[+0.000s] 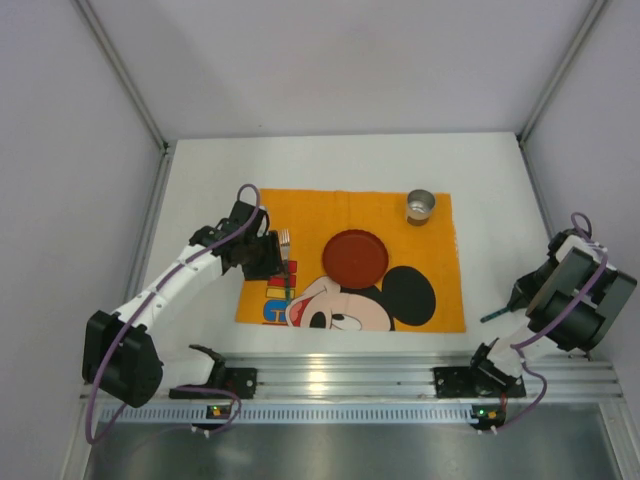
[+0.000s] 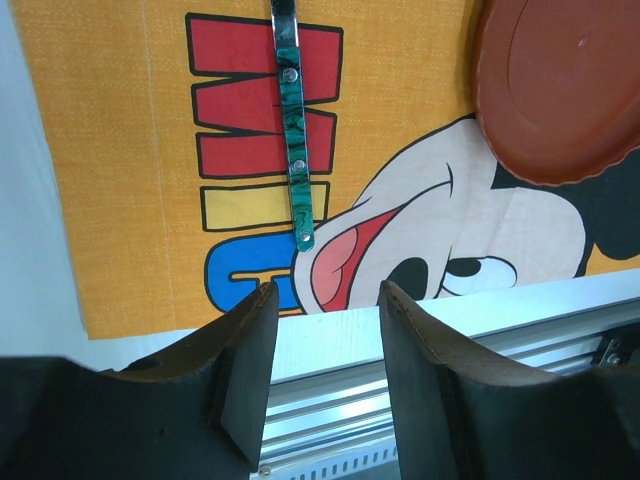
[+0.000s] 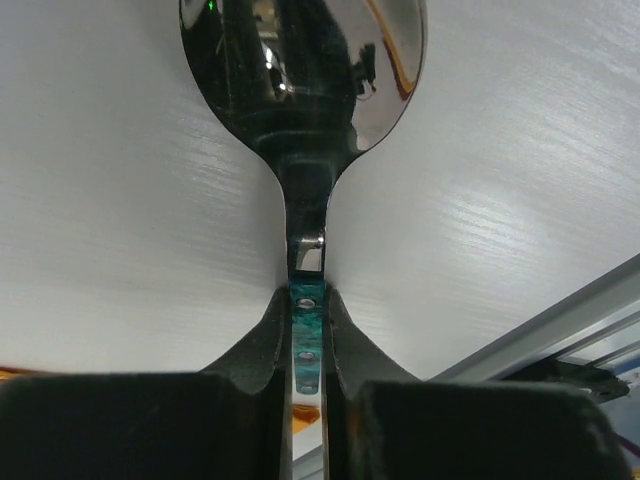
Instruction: Set the dinner table for one person
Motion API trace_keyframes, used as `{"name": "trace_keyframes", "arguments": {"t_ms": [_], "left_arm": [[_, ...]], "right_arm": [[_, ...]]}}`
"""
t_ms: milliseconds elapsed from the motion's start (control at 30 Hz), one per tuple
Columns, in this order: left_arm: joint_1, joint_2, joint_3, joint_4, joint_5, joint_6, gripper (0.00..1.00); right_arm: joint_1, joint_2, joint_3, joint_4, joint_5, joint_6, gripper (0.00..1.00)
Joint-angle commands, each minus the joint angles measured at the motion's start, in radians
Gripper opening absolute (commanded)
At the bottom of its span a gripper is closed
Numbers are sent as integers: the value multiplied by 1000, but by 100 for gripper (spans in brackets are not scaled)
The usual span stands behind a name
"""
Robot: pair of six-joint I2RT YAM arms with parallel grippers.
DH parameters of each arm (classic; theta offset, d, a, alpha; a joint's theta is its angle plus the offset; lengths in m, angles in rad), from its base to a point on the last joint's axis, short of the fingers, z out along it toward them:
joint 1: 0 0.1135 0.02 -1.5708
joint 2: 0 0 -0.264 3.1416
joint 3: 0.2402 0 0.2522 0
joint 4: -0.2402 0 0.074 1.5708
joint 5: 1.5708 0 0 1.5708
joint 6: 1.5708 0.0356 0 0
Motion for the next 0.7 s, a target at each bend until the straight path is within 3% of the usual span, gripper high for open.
{"name": "trace_keyframes", "arguments": {"t_ms": [0,167,300,467,667], "left_arm": [[1,-7,31,8,-11,-28,50],[1,-17,24,17,-5,-43,50],[1,-29,27,20,-8,-48,54],[1,-50,16,29,-13,-66,62],[-1,-96,-24,29,-8,-94,64]], "right_arm": [[9,-29,61,48,8,-20,0],[118,-109,225,-87,116,-54,0],[250,-207,308,-169,101,-40,0],[520,-292,259,-178,-20,26,0],[813,-231,214,-103,-34,58,0]]}}
